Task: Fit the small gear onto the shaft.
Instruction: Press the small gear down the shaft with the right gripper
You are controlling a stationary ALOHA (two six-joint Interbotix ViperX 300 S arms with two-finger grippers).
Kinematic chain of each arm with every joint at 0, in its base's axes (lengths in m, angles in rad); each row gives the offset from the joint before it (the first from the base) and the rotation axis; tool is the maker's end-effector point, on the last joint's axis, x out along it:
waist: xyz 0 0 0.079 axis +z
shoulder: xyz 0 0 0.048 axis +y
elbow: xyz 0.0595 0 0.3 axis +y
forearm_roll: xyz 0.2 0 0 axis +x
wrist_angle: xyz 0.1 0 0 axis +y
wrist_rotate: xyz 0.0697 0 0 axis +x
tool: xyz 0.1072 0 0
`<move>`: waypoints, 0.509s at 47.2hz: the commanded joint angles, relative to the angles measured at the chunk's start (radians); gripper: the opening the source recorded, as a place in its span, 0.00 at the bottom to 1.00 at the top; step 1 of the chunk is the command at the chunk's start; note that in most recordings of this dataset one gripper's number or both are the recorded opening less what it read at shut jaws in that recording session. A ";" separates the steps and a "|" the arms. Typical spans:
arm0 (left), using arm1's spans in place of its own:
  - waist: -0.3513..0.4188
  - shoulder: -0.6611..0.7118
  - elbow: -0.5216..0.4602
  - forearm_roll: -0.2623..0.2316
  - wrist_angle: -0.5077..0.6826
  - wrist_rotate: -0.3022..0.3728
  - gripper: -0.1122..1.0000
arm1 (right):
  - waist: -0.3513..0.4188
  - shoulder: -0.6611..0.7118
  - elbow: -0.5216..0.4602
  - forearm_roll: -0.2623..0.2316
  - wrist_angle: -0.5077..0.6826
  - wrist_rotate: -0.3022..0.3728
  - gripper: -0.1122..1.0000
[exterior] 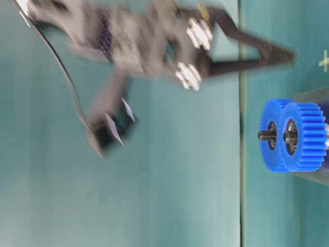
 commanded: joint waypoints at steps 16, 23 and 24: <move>0.000 -0.003 -0.031 0.002 -0.009 -0.002 0.10 | -0.089 0.014 -0.075 -0.026 -0.138 -0.014 0.08; 0.000 -0.003 -0.034 0.003 -0.009 -0.002 0.10 | -0.080 0.086 -0.146 -0.021 -0.138 -0.038 0.08; 0.000 -0.002 -0.034 0.002 -0.009 -0.002 0.10 | -0.078 0.094 -0.155 -0.023 -0.138 -0.040 0.08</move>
